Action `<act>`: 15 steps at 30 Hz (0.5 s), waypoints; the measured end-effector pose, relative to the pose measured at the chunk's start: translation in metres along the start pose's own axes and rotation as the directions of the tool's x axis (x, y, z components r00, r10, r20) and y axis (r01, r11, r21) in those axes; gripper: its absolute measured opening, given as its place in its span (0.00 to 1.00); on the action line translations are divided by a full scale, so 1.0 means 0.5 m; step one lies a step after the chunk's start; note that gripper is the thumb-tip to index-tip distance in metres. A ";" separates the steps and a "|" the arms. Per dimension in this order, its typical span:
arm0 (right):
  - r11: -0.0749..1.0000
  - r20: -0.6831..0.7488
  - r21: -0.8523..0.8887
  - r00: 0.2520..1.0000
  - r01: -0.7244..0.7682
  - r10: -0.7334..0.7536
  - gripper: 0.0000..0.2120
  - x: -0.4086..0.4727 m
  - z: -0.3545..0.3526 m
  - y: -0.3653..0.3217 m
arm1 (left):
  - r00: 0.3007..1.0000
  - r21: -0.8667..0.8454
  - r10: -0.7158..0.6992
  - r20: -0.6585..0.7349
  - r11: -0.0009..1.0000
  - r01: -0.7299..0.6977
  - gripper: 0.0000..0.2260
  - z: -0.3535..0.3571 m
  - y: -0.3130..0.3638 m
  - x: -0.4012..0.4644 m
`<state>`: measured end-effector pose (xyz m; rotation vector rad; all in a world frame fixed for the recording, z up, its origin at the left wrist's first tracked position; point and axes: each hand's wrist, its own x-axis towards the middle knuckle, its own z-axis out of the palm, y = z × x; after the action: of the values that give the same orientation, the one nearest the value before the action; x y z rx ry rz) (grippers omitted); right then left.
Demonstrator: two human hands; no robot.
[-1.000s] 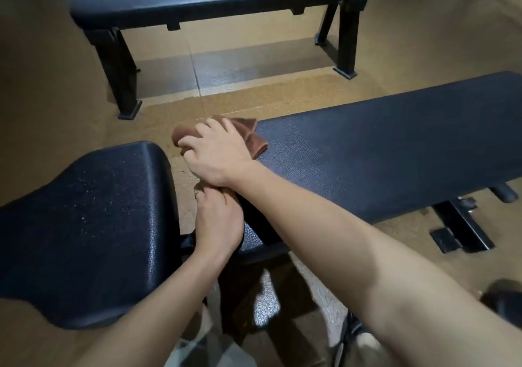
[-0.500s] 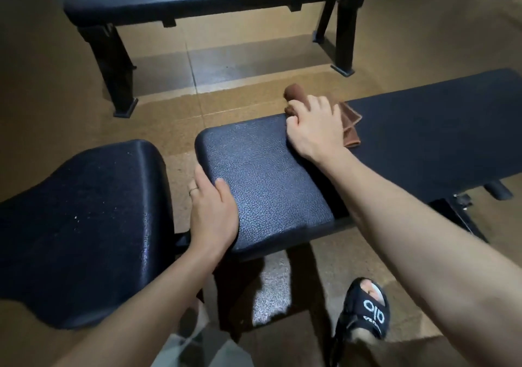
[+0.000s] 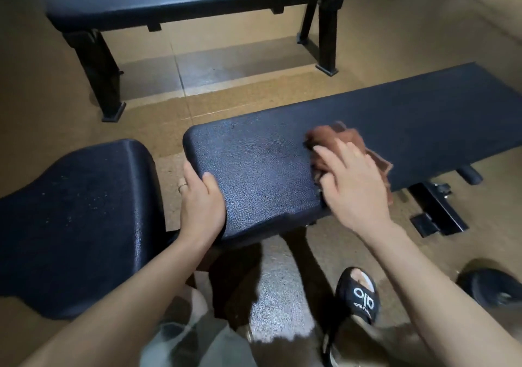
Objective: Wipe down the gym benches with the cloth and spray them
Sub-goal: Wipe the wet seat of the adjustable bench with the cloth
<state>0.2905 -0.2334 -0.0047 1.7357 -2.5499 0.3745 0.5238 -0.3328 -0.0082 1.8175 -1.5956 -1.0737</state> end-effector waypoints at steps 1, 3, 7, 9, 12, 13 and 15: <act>0.997 -0.019 -0.002 0.997 -0.080 0.080 0.29 -0.002 -0.003 0.012 | 1.000 0.003 0.002 -0.004 1.000 -0.002 0.26 0.000 0.001 -0.001; 0.982 -0.053 -0.008 0.981 -0.187 0.186 0.29 -0.016 0.010 -0.027 | 1.000 0.001 0.007 -0.005 1.000 -0.007 0.26 -0.001 0.001 -0.004; 0.995 -0.099 0.098 0.995 -0.020 0.030 0.25 -0.081 0.041 -0.203 | 1.000 0.000 0.004 0.002 1.000 -0.004 0.26 0.000 0.002 -0.004; 0.982 -0.108 0.168 0.992 0.084 -0.066 0.25 -0.105 0.046 -0.265 | 1.000 -0.012 -0.002 0.008 1.000 0.002 0.26 0.001 0.001 -0.002; 0.953 -0.063 0.175 0.968 0.249 -0.242 0.26 -0.106 0.042 -0.244 | 1.000 -0.019 0.004 0.008 1.000 -0.004 0.26 0.000 -0.006 0.002; 0.946 -0.043 0.150 0.958 0.288 -0.285 0.26 -0.098 0.036 -0.205 | 1.000 -0.018 0.009 0.008 1.000 -0.009 0.26 0.000 -0.009 0.004; 0.972 -0.040 0.067 0.974 0.224 -0.221 0.26 -0.071 0.021 -0.095 | 1.000 -0.018 0.017 0.015 1.000 -0.017 0.26 0.001 -0.010 0.005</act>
<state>0.3488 -0.2196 -0.0124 1.9965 -2.3135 0.4822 0.5263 -0.3344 -0.0133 1.7850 -1.6018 -1.0934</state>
